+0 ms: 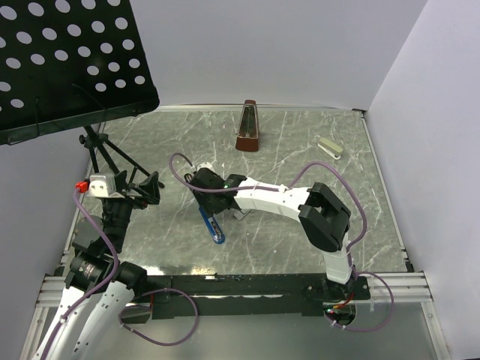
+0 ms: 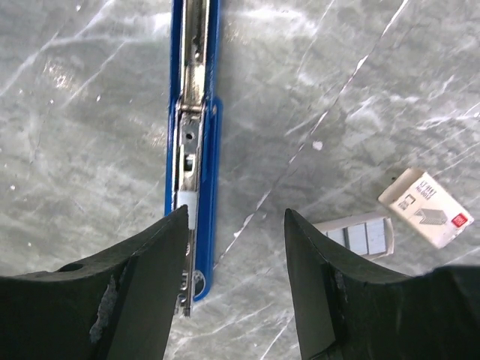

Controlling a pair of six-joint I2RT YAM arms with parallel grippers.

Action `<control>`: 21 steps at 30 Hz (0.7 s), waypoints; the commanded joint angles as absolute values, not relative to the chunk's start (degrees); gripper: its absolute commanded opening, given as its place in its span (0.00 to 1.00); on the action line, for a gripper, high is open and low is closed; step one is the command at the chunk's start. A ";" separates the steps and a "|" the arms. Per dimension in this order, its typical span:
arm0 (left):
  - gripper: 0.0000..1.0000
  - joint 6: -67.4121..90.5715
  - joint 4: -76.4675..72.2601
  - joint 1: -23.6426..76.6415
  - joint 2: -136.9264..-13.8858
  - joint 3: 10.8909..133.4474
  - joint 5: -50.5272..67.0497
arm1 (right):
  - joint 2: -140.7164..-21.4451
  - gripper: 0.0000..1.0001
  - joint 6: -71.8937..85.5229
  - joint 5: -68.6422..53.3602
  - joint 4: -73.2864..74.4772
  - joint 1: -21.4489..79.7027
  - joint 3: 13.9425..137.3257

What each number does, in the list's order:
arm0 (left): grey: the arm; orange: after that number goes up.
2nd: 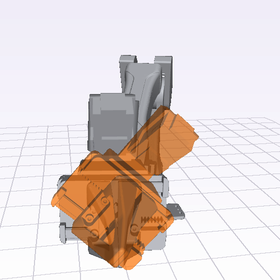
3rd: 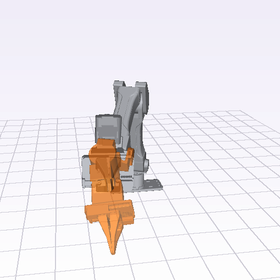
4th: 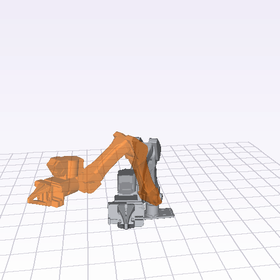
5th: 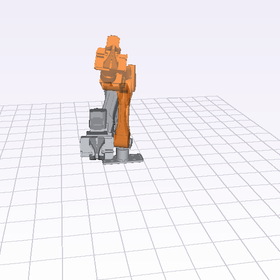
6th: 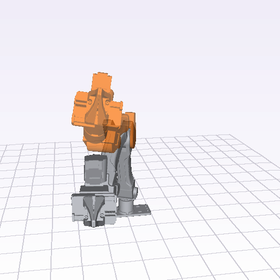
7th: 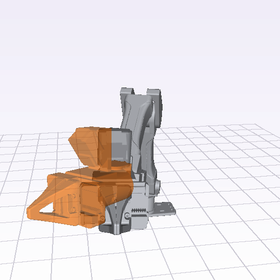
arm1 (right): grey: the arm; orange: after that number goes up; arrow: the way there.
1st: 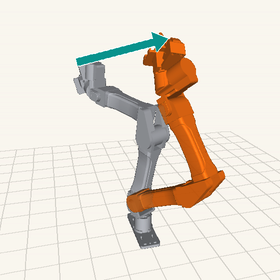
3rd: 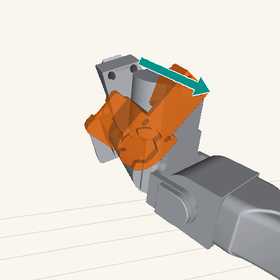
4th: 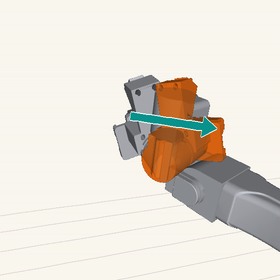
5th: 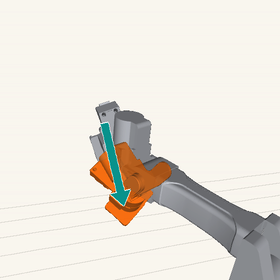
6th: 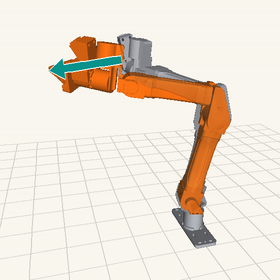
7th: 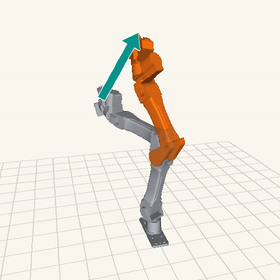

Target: Load the staples into the stapler

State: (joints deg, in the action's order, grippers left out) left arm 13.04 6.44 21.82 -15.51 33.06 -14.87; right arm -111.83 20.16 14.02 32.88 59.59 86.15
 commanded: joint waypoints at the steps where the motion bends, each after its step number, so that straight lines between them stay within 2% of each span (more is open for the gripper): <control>1: 0.99 13.10 4.57 21.97 -15.82 33.31 -14.85 | -114.08 0.61 19.34 14.50 32.17 58.89 89.56; 21: 0.99 13.01 4.48 21.97 -16.26 33.13 -14.59 | -117.86 0.61 18.55 11.78 32.08 58.54 89.74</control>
